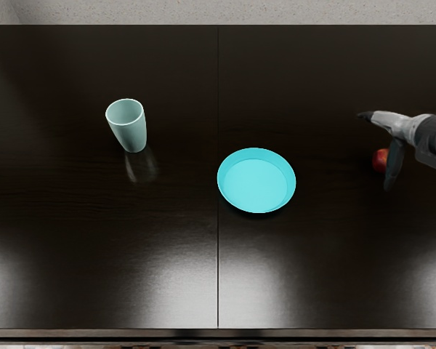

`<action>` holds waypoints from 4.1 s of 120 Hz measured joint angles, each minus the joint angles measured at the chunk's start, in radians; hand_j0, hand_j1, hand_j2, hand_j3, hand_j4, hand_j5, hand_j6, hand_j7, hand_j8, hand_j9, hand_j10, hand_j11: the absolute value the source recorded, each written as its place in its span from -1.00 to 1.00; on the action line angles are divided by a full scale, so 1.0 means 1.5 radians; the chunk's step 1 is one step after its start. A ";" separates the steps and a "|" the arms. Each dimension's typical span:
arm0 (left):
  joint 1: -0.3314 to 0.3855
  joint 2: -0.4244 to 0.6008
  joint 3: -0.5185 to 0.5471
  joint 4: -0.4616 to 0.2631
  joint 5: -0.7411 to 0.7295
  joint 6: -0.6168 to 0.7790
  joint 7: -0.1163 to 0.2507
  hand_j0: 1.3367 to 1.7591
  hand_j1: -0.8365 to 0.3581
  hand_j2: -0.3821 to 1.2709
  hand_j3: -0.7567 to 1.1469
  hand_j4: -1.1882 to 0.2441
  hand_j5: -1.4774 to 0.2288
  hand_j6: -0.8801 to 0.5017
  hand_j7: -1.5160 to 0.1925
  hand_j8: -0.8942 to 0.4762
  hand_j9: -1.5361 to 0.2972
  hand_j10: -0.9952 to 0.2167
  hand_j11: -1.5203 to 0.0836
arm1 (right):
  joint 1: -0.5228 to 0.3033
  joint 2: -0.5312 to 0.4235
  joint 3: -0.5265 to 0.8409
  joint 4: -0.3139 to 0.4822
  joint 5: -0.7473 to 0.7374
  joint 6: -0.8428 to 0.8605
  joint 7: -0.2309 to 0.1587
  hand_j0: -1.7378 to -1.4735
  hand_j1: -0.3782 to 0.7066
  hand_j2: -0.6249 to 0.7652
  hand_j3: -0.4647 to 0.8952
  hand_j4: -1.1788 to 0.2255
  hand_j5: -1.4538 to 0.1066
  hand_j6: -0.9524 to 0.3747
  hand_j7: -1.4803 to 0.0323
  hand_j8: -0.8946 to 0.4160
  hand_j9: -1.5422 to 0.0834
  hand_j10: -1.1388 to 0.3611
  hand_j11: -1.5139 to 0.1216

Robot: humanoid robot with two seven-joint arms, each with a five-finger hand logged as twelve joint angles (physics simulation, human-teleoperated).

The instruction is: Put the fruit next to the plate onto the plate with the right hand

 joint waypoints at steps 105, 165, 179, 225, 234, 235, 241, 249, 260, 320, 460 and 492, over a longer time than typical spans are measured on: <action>0.000 0.000 0.000 -0.003 0.000 0.000 0.000 0.52 0.97 -0.54 -0.21 0.65 0.72 0.26 0.76 0.29 0.66 0.63 0.88 | -0.077 0.051 -0.027 -0.096 -0.094 -0.189 0.000 -0.40 -0.50 -0.15 -0.32 0.38 0.52 0.11 0.61 0.04 0.57 0.24 0.53; 0.000 0.000 -0.001 -0.005 0.000 0.000 0.000 0.52 0.97 -0.54 -0.21 0.65 0.72 0.26 0.76 0.29 0.66 0.63 0.88 | -0.089 0.071 -0.052 -0.101 -0.114 -0.247 0.000 -0.40 -0.36 -0.17 -0.32 0.29 0.42 0.02 0.50 -0.05 0.47 0.15 0.43; 0.000 0.000 -0.001 -0.005 0.000 0.000 0.000 0.52 0.97 -0.54 -0.21 0.65 0.72 0.26 0.76 0.29 0.66 0.63 0.88 | -0.090 0.075 -0.055 -0.105 -0.115 -0.249 0.000 -0.40 -0.32 -0.18 -0.32 0.27 0.39 -0.01 0.47 -0.08 0.44 0.13 0.40; 0.000 0.000 -0.001 -0.005 0.000 0.000 0.000 0.52 0.97 -0.54 -0.21 0.65 0.72 0.26 0.76 0.29 0.66 0.63 0.88 | -0.091 0.087 -0.067 -0.113 -0.115 -0.258 0.000 -0.40 -0.24 -0.19 -0.32 0.21 0.33 -0.06 0.40 -0.13 0.38 0.08 0.34; 0.001 0.000 -0.002 -0.005 0.000 0.000 0.000 0.52 0.97 -0.54 -0.21 0.65 0.72 0.26 0.76 0.29 0.66 0.63 0.88 | -0.091 0.090 -0.069 -0.115 -0.115 -0.261 0.000 -0.40 -0.23 -0.19 -0.32 0.21 0.32 -0.07 0.40 -0.14 0.38 0.08 0.33; 0.001 0.000 -0.002 -0.005 0.000 0.000 0.000 0.52 0.97 -0.54 -0.21 0.65 0.72 0.26 0.76 0.29 0.66 0.63 0.88 | -0.091 0.090 -0.069 -0.115 -0.115 -0.261 0.000 -0.40 -0.23 -0.19 -0.32 0.21 0.32 -0.07 0.40 -0.14 0.37 0.08 0.33; 0.001 0.000 -0.002 -0.005 0.000 0.000 0.000 0.52 0.97 -0.54 -0.21 0.65 0.72 0.26 0.76 0.29 0.66 0.63 0.88 | -0.091 0.091 -0.070 -0.116 -0.115 -0.263 0.000 -0.40 -0.23 -0.19 -0.32 0.20 0.32 -0.07 0.39 -0.14 0.37 0.08 0.33; 0.000 0.000 -0.001 -0.005 0.000 0.000 0.000 0.52 0.97 -0.54 -0.21 0.65 0.72 0.26 0.76 0.29 0.66 0.63 0.88 | -0.091 0.092 -0.070 -0.116 -0.115 -0.264 0.000 -0.40 -0.22 -0.19 -0.32 0.20 0.31 -0.07 0.39 -0.15 0.37 0.07 0.33; 0.000 0.000 -0.001 -0.006 0.000 0.000 0.000 0.52 0.97 -0.54 -0.21 0.65 0.72 0.26 0.76 0.29 0.66 0.63 0.88 | -0.093 0.092 -0.072 -0.116 -0.115 -0.264 0.000 -0.40 -0.21 -0.19 -0.32 0.20 0.30 -0.08 0.38 -0.15 0.36 0.07 0.32; 0.000 0.000 -0.001 -0.006 0.000 0.000 0.000 0.52 0.97 -0.54 -0.21 0.65 0.72 0.26 0.76 0.29 0.66 0.63 0.88 | -0.096 0.094 -0.076 -0.119 -0.114 -0.265 0.000 -0.40 -0.07 -0.21 -0.32 0.11 0.20 -0.17 0.27 -0.25 0.26 -0.02 0.22; -0.002 0.000 0.000 -0.006 0.000 0.000 0.000 0.52 0.97 -0.54 -0.21 0.65 0.72 0.26 0.76 0.29 0.66 0.63 0.88 | -0.101 0.089 -0.075 -0.112 -0.108 -0.265 0.000 -0.39 0.14 -0.21 -0.32 -0.04 0.03 -0.23 0.10 -0.40 0.10 -0.15 0.06; -0.001 0.000 -0.002 -0.006 0.000 0.000 0.000 0.52 0.97 -0.54 -0.20 0.65 0.72 0.26 0.76 0.29 0.66 0.63 0.88 | -0.103 0.092 -0.075 -0.110 -0.110 -0.266 -0.001 -0.37 0.17 -0.25 -0.32 -0.08 0.01 -0.17 0.06 -0.39 0.08 -0.19 0.04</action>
